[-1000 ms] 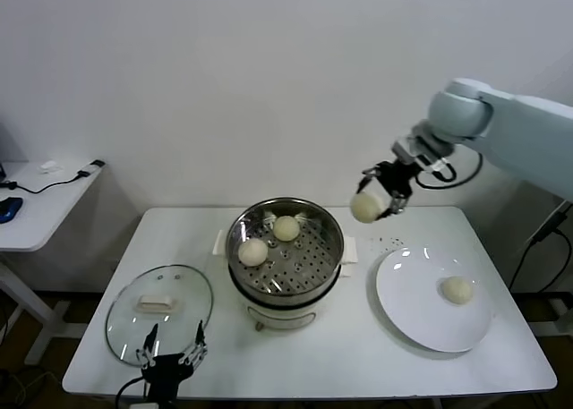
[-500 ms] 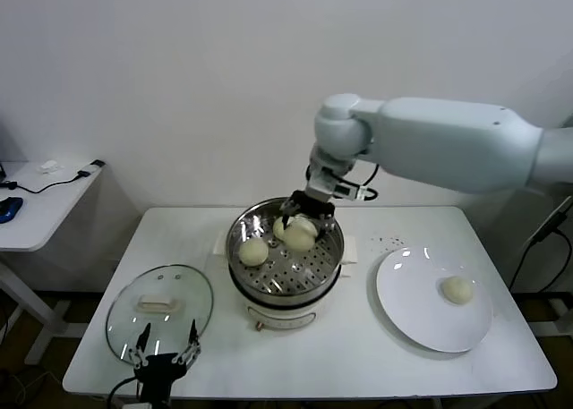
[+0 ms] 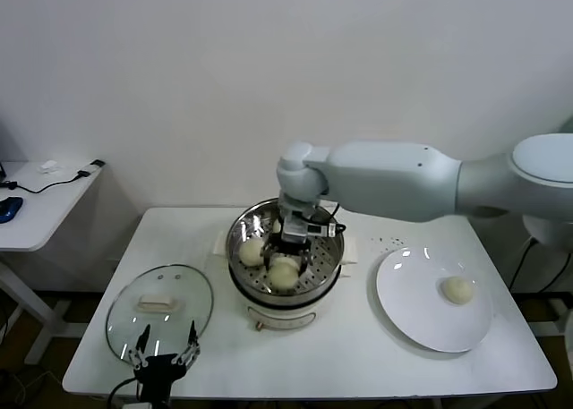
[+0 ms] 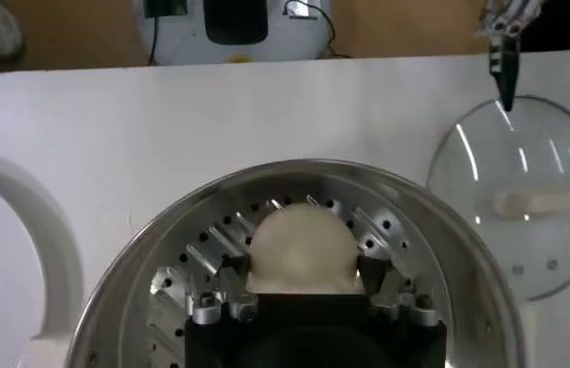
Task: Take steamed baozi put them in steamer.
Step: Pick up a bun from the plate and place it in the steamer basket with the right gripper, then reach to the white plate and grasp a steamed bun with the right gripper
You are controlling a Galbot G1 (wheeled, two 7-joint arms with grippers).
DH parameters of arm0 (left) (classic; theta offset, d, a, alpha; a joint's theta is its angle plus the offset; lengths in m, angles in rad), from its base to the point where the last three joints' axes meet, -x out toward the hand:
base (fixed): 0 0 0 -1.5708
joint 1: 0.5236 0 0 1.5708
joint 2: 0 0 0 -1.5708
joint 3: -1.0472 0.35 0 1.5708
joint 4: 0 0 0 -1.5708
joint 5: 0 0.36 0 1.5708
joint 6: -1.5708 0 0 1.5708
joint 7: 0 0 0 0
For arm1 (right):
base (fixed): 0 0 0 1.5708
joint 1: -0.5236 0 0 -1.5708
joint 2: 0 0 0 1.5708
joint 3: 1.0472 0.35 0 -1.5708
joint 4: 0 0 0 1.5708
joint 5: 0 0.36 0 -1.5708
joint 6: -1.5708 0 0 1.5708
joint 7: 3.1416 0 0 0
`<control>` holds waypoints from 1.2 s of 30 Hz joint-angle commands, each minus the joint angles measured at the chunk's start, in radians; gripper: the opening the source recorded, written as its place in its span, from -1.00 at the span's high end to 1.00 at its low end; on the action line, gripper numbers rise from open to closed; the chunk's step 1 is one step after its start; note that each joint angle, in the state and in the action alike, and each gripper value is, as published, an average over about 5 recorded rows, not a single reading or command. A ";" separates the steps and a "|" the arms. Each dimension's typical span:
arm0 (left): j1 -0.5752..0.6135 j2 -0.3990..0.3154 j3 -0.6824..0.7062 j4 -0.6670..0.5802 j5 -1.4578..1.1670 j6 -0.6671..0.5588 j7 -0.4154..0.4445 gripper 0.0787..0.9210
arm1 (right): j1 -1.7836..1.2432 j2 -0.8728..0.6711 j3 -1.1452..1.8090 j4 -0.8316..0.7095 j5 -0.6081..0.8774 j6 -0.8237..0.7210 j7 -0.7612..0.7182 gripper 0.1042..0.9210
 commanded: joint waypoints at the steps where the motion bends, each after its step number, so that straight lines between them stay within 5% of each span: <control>1: -0.001 -0.001 -0.001 0.003 0.000 0.000 -0.001 -0.77 | -0.086 0.038 0.005 -0.051 -0.072 0.040 0.014 -0.49; 15: 0.002 -0.001 -0.003 -0.001 -0.001 -0.001 -0.003 -0.77 | -0.015 0.012 0.019 -0.067 0.034 0.074 -0.013 -0.76; 23: 0.004 -0.001 0.000 -0.009 -0.001 -0.003 -0.002 -0.77 | 0.192 -0.131 0.037 -0.169 0.250 0.064 -0.145 -0.76; 29: -0.003 0.010 -0.008 -0.013 -0.018 -0.005 -0.002 -0.77 | 0.355 -0.342 -0.141 -0.209 0.459 -0.169 -0.135 -0.76; 36: -0.016 0.009 -0.007 -0.006 -0.031 -0.006 -0.002 -0.77 | 0.310 -0.631 -0.312 -0.173 0.418 -0.378 -0.054 -0.76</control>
